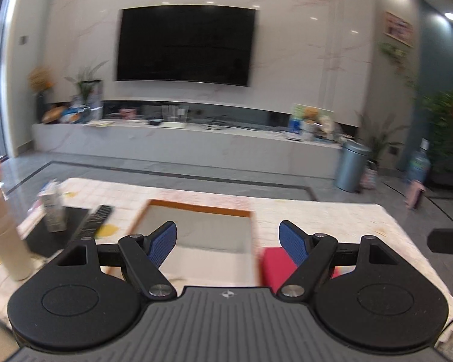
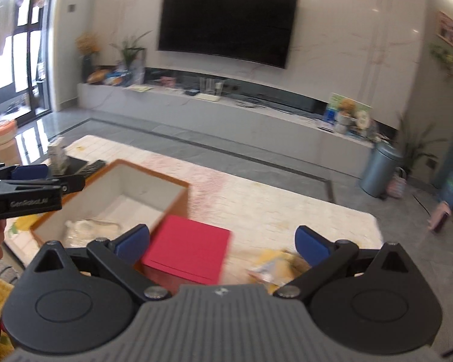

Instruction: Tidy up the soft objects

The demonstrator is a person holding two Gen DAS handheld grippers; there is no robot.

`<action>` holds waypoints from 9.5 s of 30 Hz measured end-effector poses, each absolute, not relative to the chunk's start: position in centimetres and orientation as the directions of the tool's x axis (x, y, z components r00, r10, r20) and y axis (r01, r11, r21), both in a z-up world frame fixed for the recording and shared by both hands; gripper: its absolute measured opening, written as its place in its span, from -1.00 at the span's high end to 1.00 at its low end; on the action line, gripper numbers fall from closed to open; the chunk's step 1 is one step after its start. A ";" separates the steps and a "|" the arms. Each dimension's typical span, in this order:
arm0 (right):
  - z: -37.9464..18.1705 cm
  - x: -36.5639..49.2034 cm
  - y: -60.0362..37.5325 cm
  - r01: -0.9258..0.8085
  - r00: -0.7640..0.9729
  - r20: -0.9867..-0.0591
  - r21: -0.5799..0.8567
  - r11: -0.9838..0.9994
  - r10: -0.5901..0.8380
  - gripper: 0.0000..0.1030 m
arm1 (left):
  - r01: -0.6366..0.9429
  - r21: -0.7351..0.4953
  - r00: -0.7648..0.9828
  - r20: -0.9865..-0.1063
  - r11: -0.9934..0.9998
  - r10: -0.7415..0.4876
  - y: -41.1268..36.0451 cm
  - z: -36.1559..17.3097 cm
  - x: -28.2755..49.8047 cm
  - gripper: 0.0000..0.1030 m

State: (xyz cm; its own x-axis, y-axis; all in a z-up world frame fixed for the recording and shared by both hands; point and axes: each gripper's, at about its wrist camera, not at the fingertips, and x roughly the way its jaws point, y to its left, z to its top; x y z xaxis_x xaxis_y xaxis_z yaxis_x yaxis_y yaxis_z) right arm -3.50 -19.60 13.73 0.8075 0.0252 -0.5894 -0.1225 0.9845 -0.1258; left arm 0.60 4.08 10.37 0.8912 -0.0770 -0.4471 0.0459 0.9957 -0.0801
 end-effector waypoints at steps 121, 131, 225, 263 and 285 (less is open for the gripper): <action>-2.4 0.9 -23.9 -0.412 0.475 -0.872 -0.104 0.905 0.116 0.67 | 0.114 -0.204 0.757 -0.616 0.972 -0.218 1.6 0.6 2.1 -0.76; -9.5 3.4 -22.0 -0.488 0.340 -0.937 -0.103 0.867 0.080 -0.29 | 0.072 -0.227 0.737 -0.644 0.971 -0.205 2.7 0.0 3.1 -0.76; -5.5 -7.7 -43.7 0.346 0.801 -0.597 0.427 0.835 -0.027 0.51 | 0.849 0.116 0.357 -0.845 0.515 -0.397 -27.0 -11.6 7.2 -0.94; -3.1 -8.5 -42.5 0.290 0.850 -0.525 0.424 0.858 -0.028 0.42 | 0.610 0.012 0.660 -0.562 0.792 -0.500 -15.9 1.7 4.3 -0.86; 4.6 -9.0 -34.2 0.090 0.917 -0.396 0.310 0.947 0.042 0.42 | -0.020 -0.189 0.862 -0.500 0.982 -0.079 5.9 4.1 5.0 -0.86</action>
